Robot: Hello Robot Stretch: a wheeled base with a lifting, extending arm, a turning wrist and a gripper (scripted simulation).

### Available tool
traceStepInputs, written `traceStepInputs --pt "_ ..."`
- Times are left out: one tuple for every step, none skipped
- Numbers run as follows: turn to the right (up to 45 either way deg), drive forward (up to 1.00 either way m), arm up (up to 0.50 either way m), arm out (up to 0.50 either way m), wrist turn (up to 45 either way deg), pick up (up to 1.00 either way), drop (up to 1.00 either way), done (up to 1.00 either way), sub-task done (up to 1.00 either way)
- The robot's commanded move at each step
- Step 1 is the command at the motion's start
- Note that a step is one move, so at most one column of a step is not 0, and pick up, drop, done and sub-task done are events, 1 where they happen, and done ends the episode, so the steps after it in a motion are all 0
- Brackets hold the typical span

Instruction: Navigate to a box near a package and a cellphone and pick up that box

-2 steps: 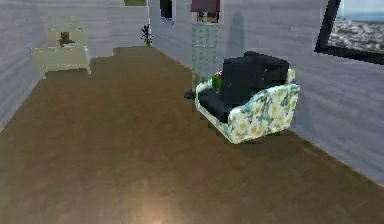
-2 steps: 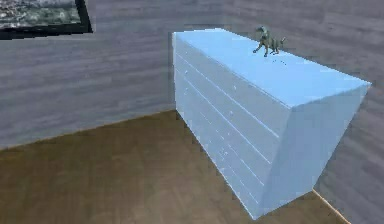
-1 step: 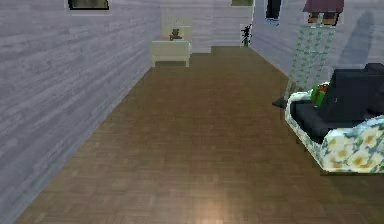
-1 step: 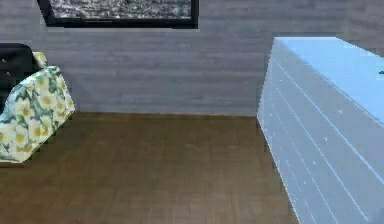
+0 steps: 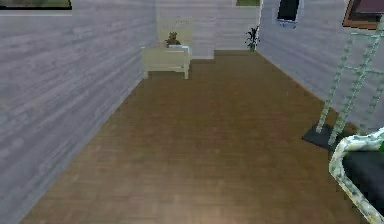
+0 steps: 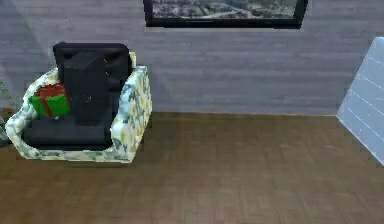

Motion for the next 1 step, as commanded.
traceStepInputs --pt "0.0 1.00 0.00 0.00 0.0 0.00 0.00 0.00 0.00"
